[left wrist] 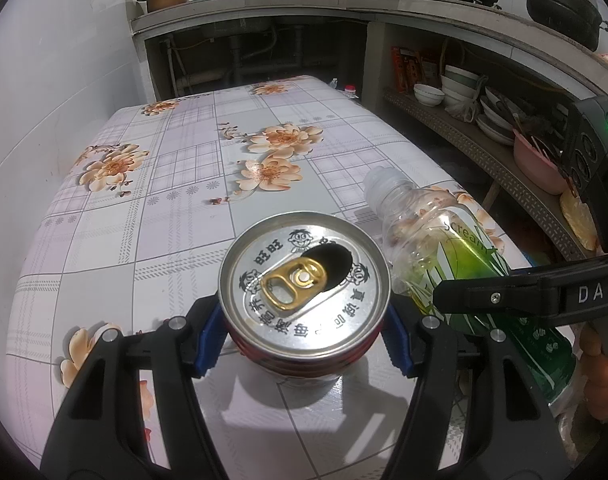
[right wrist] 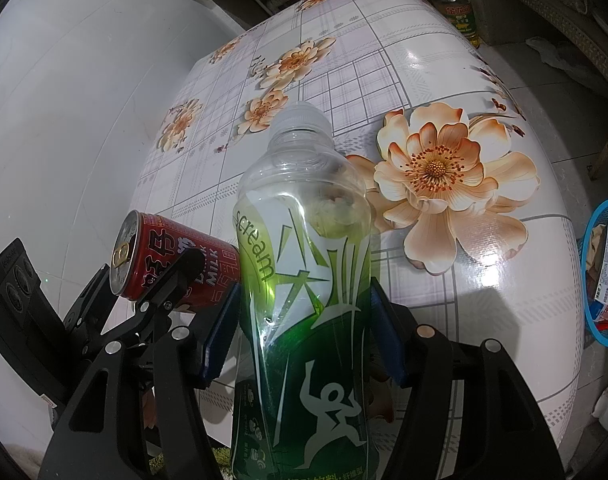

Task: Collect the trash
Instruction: 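Hold the red can and green bottle above the table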

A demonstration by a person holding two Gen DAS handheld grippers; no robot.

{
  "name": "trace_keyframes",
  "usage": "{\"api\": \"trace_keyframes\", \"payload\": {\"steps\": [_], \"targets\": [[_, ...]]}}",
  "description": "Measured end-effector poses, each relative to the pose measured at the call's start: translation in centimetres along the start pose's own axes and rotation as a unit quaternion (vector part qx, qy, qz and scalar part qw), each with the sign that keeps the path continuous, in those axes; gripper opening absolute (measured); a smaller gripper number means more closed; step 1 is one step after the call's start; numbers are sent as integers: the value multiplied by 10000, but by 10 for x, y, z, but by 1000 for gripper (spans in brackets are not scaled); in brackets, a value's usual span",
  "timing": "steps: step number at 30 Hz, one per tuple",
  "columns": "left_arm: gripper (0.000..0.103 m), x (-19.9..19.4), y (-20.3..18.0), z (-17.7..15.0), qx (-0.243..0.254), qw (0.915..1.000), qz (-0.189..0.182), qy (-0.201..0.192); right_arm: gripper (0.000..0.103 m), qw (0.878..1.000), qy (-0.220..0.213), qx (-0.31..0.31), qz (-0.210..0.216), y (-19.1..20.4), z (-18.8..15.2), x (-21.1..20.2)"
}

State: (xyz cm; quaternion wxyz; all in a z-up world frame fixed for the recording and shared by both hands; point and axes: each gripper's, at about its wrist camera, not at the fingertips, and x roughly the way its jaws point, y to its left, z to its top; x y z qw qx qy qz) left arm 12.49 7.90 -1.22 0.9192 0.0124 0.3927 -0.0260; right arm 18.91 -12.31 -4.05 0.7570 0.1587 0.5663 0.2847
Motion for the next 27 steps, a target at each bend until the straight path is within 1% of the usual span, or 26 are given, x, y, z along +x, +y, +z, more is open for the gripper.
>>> {"api": "trace_keyframes", "payload": {"steps": [14,19,27], "targets": [[62,-1,-1,-3,1,10000,14,2,60,10000,-7,63,38,-2,0,-1],[62,0,-1,-3,-6,10000,12,1,60,9999,-36,96,-20,-2,-1,-4],[62,-3,-2,-3,-39,10000,-8,31,60,9994,-136,275,127,-11,-4,-10]]}}
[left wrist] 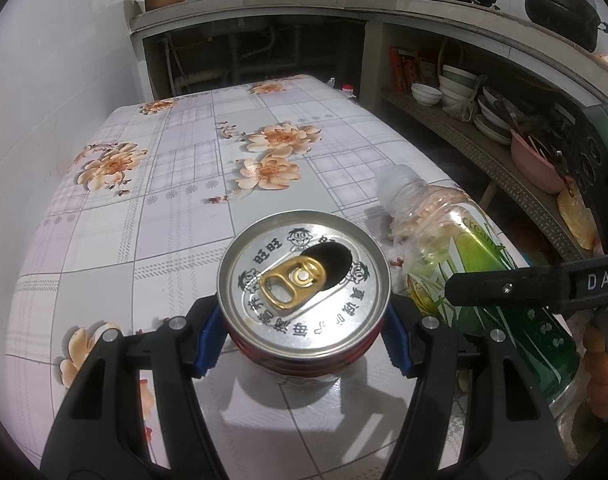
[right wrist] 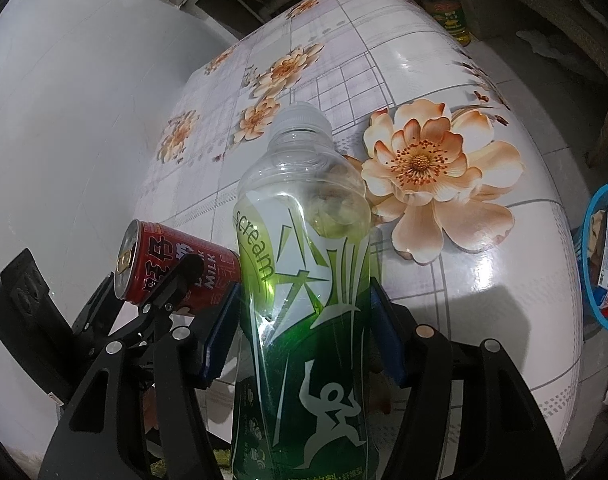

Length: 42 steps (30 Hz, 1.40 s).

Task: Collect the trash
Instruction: 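Hold the red can and green bottle above the table, then carry the can and bottle over the blue basket and open both tools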

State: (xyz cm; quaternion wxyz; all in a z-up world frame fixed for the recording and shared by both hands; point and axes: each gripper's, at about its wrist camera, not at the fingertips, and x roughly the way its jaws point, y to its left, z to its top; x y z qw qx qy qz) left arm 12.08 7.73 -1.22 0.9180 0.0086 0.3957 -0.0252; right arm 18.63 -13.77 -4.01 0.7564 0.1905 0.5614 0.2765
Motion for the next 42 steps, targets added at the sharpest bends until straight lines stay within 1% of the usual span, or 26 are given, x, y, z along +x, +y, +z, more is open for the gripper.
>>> {"api": "trace_keyframes", "payload": {"steps": [5,10,14,17,19,21,23,25,26,27,28,29,30,32,33,34,36,37,38,39,42], "targets": [[62,-5,-7,3,58,10000,-2,-37,60,9999,-115,61,105,-5,-1,-10],[62,-13,-17,11,164,9998,-83,-127,60,9993,-275,154,201,-12,-2,-23],[62,-20,-37,23,360,9988,-236,-235,60,9978,-560,265,247,-23,-5,-46],[62,-26,-58,37,523,9968,-511,-338,60,9934,-1038,485,65,-46,-11,-82],[62,-29,-76,48,644,9940,-788,-402,60,9887,-1331,687,-98,-64,-18,-105],[62,-30,-98,61,768,9895,-1143,-429,60,9805,-1655,1008,-340,-93,-31,-134],[62,-29,-119,71,927,9850,-1384,-449,60,9709,-1874,1349,-630,-120,-46,-156],[62,-25,-145,82,1080,9783,-1725,-387,60,9563,-2067,1834,-954,-158,-68,-180],[62,-20,-160,87,1133,9737,-1957,-291,60,9512,-2114,1992,-1038,-171,-76,-186],[62,-13,-175,92,1185,9688,-2173,-139,60,9430,-2163,2237,-1184,-190,-89,-194],[62,-6,-185,94,1224,9657,-2288,-20,60,9371,-2175,2412,-1278,-203,-97,-198],[62,5,-201,97,1300,9616,-2411,169,60,9283,-2169,2684,-1382,-223,-110,-201],[62,13,-213,98,1363,9587,-2478,306,60,9243,-2146,2826,-1407,-235,-115,-200],[62,40,-245,100,1496,9501,-2623,785,60,9144,-2038,3205,-1399,-265,-132,-193],[62,51,-256,99,1537,9456,-2692,993,60,9125,-1982,3300,-1387,-274,-135,-187],[62,69,-274,98,1600,9389,-2745,1322,60,9098,-1899,3437,-1347,-287,-139,-179],[62,92,-294,92,1654,9333,-2722,1660,60,9074,-1740,3601,-1289,-305,-140,-161],[62,107,-309,90,1723,9285,-2713,1861,60,9062,-1678,3668,-1269,-313,-139,-153],[62,117,-318,88,1759,9264,-2671,1990,60,9045,-1588,3750,-1265,-325,-135,-142],[62,132,-334,85,1807,9226,-2631,2167,60,9038,-1541,3785,-1271,-332,-133,-136],[62,164,-365,80,1863,9132,-2594,2532,60,9000,-1454,3894,-1315,-360,-118,-120]]}}
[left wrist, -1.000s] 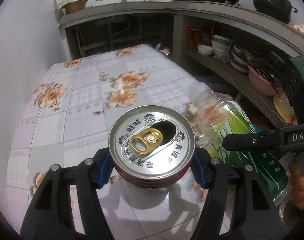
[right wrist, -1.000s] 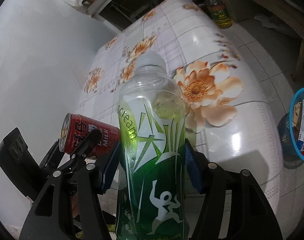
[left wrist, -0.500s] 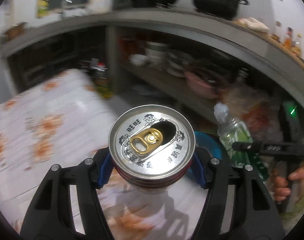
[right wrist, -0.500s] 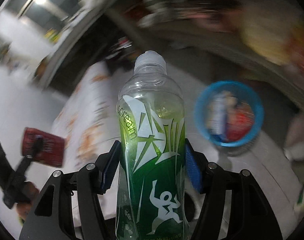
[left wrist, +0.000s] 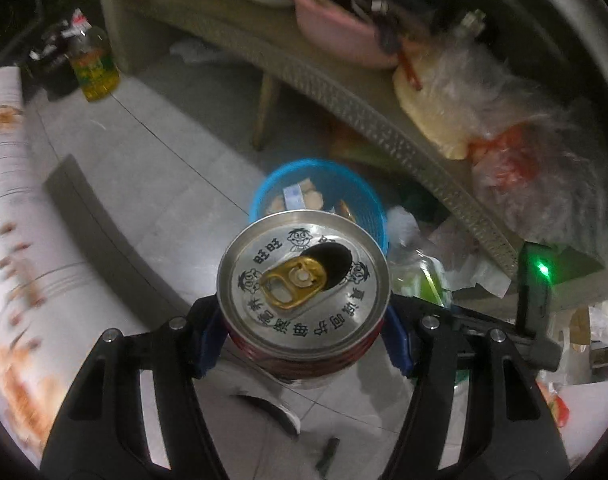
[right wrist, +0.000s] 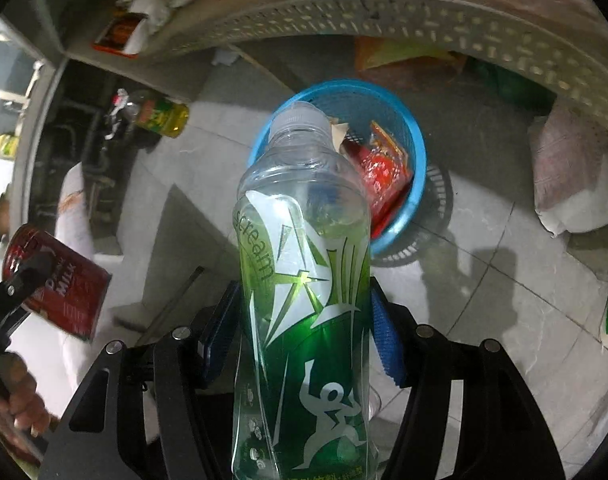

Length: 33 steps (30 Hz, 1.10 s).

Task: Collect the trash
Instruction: 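Carry the can and bottle over the blue basket and open both tools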

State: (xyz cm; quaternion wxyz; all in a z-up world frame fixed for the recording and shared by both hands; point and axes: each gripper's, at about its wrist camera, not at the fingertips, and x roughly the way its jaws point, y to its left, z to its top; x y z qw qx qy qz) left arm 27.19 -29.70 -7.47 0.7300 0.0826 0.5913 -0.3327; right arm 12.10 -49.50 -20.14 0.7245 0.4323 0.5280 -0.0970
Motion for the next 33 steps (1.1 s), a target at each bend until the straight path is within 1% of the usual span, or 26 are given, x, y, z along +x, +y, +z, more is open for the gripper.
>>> {"api": "trace_keyframes", "payload": {"steps": [2,4,5,6,7,8,10,12,13,14,15,17,21,24,26,29,30,31,32,33], "targets": [[62,22,-9,15,-7,9998,-22,173,60,9999,-67,53,-66,-1,22,15],[62,35,-17,33,-30,9997,-111,194,61,9997,-184,119,-135,-4,38,26],[64,43,-21,42,-82,9995,-242,180,61,9990,-276,166,-299,-8,49,35],[75,51,-24,49,-148,9991,-365,186,64,9983,-327,233,-425,-13,57,38],[78,60,-27,56,-268,9983,-487,200,65,9976,-368,299,-509,-17,63,43],[79,66,-29,60,-373,9975,-566,187,65,9971,-377,371,-555,-23,66,51],[79,74,-33,62,-462,9961,-714,237,65,9968,-357,457,-552,-31,66,57],[79,76,-32,58,-480,9950,-819,297,67,9956,-499,372,-701,-32,60,54],[79,76,-33,55,-470,9947,-857,317,67,9958,-511,321,-689,-31,57,55],[79,76,-33,52,-465,9945,-885,328,67,9967,-497,296,-576,-32,53,55],[79,74,-31,48,-477,9942,-899,336,67,9967,-501,290,-571,-33,55,55],[79,70,-28,45,-518,9938,-938,307,67,9955,-554,187,-747,-32,49,52],[79,47,-20,38,-513,9942,-941,126,67,9926,-781,-40,-925,-24,43,36],[79,17,-13,29,-449,9950,-883,-113,67,9872,-1089,-375,-1105,-10,30,14],[79,-5,-10,20,-358,9953,-848,-288,67,9835,-1283,-627,-1109,2,17,-4],[79,-45,-12,-3,-37,9954,-648,-703,67,9771,-1505,-1024,-1105,19,-5,-31],[79,-64,-14,-17,121,9945,-558,-882,69,9738,-1585,-1235,-1066,28,-17,-42],[79,-74,-14,-26,190,9935,-525,-988,73,9701,-1659,-1420,-1054,37,-27,-52],[80,-88,-14,-37,242,9924,-482,-1107,74,9671,-1713,-1563,-1050,44,-34,-58],[84,-105,-13,-54,277,9904,-427,-1287,76,9619,-1789,-1789,-1033,54,-45,-68]]}}
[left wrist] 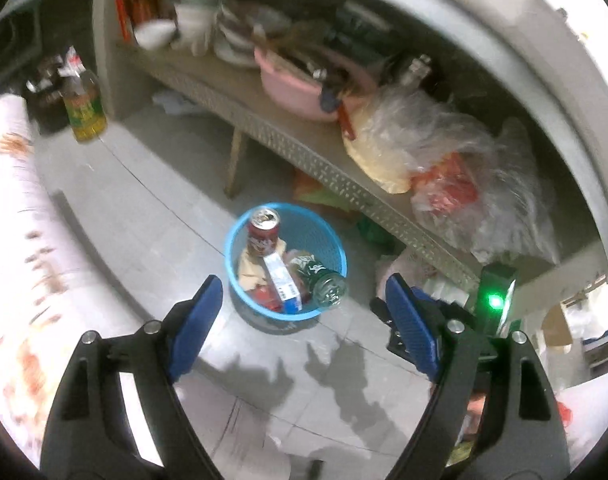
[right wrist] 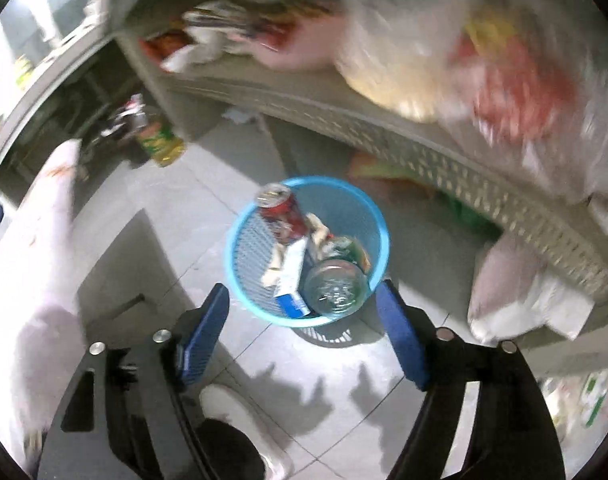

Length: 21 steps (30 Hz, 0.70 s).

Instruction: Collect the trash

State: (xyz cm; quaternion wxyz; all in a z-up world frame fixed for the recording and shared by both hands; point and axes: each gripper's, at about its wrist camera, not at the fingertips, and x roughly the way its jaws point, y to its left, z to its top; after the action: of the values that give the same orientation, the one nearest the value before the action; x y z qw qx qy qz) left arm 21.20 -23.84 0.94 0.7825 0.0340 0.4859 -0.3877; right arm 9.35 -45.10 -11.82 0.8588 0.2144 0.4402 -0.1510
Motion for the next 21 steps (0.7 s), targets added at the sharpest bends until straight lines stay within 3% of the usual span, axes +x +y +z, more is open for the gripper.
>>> {"api": "trace_keyframes", "payload": {"steps": [8,12,16,18,21], "targets": [[92,-95,1,-78,-398,9913,742,-1008,96,9908,-798,-1058,278,64,-17,-96],[93,-129,1,-110,-714,9760,1428,-1484,97,9825,-1191,-1353,471,92,-26,-135],[94,-151,-4,-131,-893,9575,2037,-1838,97,9768,-1454,-1525,373,112,-38,-166],[94,-160,-7,-142,-859,9452,2476,-1945,97,9731,-1606,-1619,312,119,-47,-178],[94,-167,-9,-152,-911,9327,2853,-2012,97,9683,-1751,-1768,200,130,-59,-193]]}}
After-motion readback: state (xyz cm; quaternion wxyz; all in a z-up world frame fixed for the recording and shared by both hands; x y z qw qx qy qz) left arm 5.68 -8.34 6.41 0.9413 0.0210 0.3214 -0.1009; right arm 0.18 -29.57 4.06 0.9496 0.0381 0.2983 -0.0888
